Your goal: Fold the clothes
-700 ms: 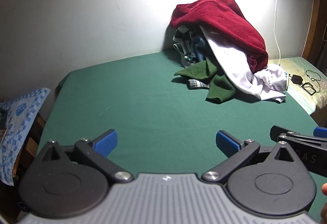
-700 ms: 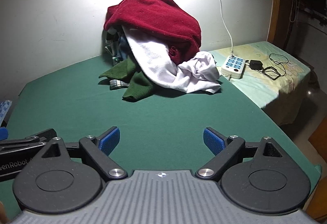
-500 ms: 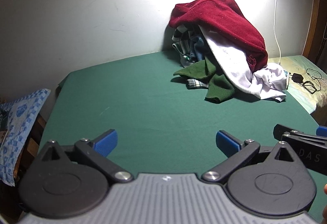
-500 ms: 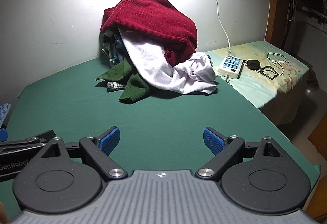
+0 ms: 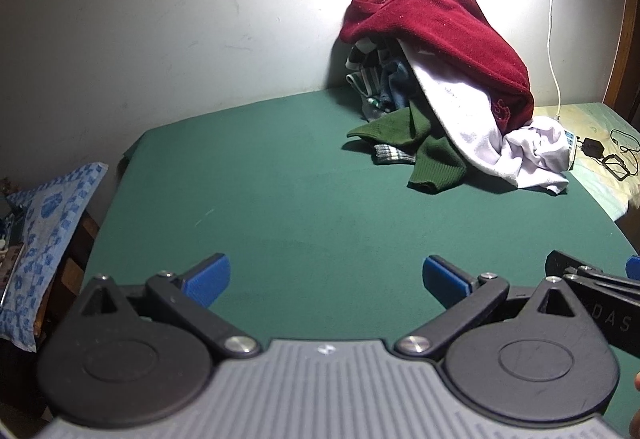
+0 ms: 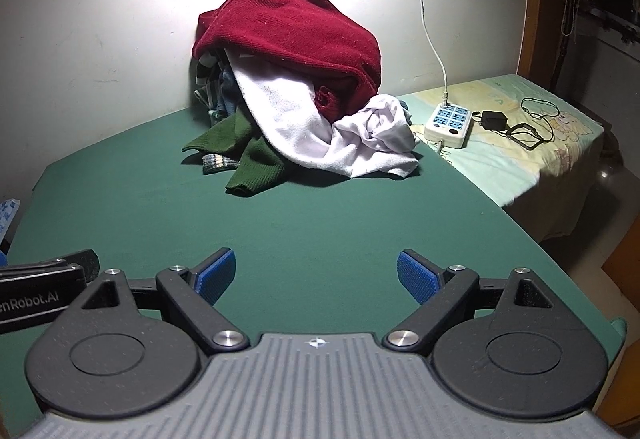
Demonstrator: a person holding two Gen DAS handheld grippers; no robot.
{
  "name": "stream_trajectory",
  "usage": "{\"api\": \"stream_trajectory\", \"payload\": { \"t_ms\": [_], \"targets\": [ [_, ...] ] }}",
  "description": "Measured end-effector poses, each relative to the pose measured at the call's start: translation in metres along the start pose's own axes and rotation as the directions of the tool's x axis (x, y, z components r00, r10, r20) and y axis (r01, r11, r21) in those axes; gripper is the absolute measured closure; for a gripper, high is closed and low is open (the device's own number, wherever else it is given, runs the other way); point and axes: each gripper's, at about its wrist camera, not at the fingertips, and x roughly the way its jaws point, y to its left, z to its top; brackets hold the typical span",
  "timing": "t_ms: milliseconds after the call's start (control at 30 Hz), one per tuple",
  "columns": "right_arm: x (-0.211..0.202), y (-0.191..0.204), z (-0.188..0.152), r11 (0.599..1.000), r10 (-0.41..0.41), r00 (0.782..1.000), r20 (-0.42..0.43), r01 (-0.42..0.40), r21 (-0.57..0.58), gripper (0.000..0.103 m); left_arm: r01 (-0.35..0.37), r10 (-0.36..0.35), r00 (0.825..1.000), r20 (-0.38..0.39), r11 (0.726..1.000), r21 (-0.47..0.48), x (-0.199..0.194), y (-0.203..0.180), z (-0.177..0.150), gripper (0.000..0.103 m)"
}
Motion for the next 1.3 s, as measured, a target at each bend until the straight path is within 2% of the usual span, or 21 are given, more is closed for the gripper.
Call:
{"api": "stream_trajectory", "payload": {
  "t_ms": [1300],
  "targets": [
    [0.009, -0.026, -0.014, 1.000, -0.012, 0.999, -0.050, 0.013, 0.012, 0.012, 0.004, -0.002, 0.999, -0.036, 0.999, 0.043, 0.008, -0.032, -0.005, 0.000]
  ]
}}
